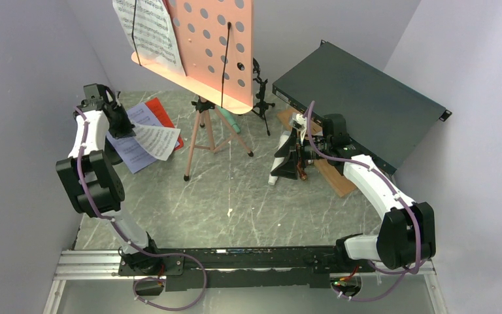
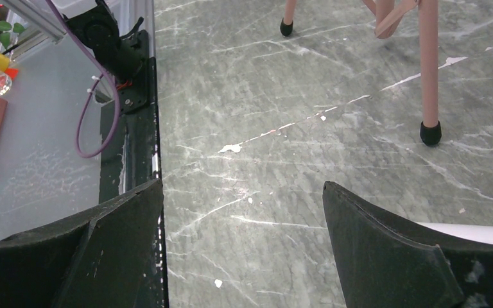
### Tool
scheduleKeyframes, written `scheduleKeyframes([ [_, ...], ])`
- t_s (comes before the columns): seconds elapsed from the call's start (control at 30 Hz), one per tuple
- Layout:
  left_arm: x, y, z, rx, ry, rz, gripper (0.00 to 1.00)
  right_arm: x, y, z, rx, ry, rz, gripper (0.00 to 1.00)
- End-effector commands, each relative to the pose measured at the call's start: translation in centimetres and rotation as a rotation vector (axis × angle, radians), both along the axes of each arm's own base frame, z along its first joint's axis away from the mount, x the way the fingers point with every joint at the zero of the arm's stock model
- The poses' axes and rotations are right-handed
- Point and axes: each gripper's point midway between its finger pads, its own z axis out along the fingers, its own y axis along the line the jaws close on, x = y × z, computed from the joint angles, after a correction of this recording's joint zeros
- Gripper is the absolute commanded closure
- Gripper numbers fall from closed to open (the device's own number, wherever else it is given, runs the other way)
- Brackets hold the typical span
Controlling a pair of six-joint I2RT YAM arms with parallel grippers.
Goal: Pack up the instrument practice props
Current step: Place the sheet music at the center of the board.
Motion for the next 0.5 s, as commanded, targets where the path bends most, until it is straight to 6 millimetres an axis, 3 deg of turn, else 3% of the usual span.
scheduleKeyframes([
  [0.0,-1.9,-0.8,-1.6,-0.016,0.092,-0.057,0.98,0.3,0.0,1.8,0.023,-0.073,0.016,0.03],
  [0.13,-2.3,0.4,-1.4,0.054,0.104,-0.031,0.96,0.3,0.0,1.8,0.024,-0.073,0.017,0.02],
  [0.3,-3.1,2.0,-2.8,0.122,0.169,0.035,0.92,0.3,0.0,1.8,0.025,-0.071,0.019,0.02],
  [0.47,-2.7,2.2,-3.5,0.125,0.188,0.034,0.86,0.2,0.1,1.8,0.026,-0.072,0.021,0.02],
])
